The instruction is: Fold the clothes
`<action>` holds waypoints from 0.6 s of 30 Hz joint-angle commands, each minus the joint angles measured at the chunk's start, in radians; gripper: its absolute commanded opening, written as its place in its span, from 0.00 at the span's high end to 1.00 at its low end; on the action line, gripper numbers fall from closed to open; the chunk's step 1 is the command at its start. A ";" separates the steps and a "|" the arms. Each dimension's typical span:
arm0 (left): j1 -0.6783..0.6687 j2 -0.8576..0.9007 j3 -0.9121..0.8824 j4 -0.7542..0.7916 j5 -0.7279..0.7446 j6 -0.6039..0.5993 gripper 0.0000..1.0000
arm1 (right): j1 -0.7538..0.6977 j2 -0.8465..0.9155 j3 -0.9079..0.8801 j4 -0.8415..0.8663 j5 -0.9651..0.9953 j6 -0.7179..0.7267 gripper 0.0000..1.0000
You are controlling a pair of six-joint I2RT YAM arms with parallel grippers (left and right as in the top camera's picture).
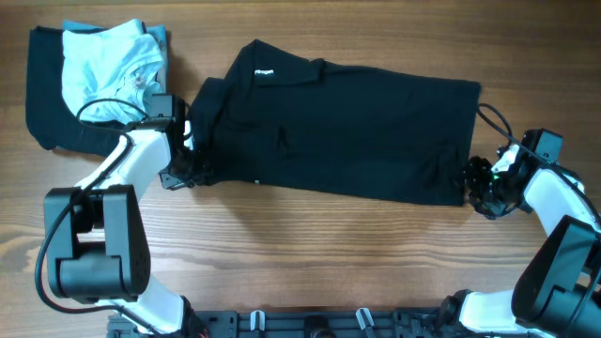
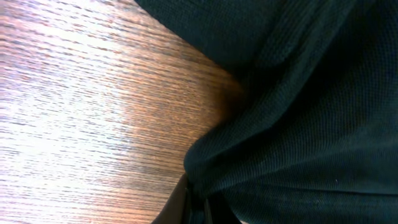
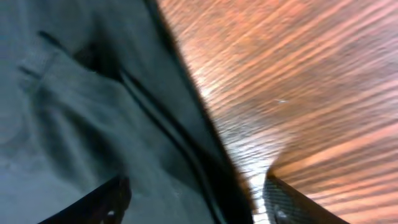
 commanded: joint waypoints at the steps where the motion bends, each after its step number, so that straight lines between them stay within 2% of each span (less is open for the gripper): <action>1: 0.013 -0.018 -0.004 -0.007 -0.055 -0.018 0.96 | 0.040 0.046 -0.028 -0.014 -0.072 -0.072 0.26; 2: 0.013 -0.018 -0.004 -0.007 -0.055 -0.018 0.96 | 0.047 0.046 -0.028 -0.014 -0.071 -0.063 0.29; 5: 0.013 -0.018 -0.004 -0.009 -0.055 -0.018 0.96 | 0.054 0.046 -0.028 -0.028 -0.009 -0.003 0.48; 6: 0.013 -0.018 -0.004 -0.011 -0.055 -0.017 0.96 | 0.054 0.046 -0.029 -0.035 0.018 0.014 0.49; 8: 0.013 -0.018 -0.004 -0.015 -0.055 -0.017 0.96 | 0.054 0.046 -0.029 -0.050 0.063 0.021 0.57; 10: 0.013 -0.018 -0.004 -0.015 -0.055 -0.016 0.96 | 0.054 0.046 -0.029 -0.057 0.063 0.020 0.57; 11: 0.013 -0.018 -0.004 -0.015 -0.055 -0.013 0.96 | 0.054 0.046 -0.029 -0.063 0.064 0.021 0.62; 13: 0.013 -0.018 -0.004 -0.016 -0.055 -0.013 0.96 | 0.053 0.046 -0.028 -0.073 0.066 0.020 0.81; 15: 0.013 -0.019 -0.004 -0.023 -0.055 -0.013 0.96 | 0.041 0.045 -0.024 -0.078 0.107 0.047 0.93; 18: 0.013 -0.026 -0.004 -0.055 -0.055 -0.010 0.96 | -0.018 0.045 0.006 -0.100 0.209 0.158 0.96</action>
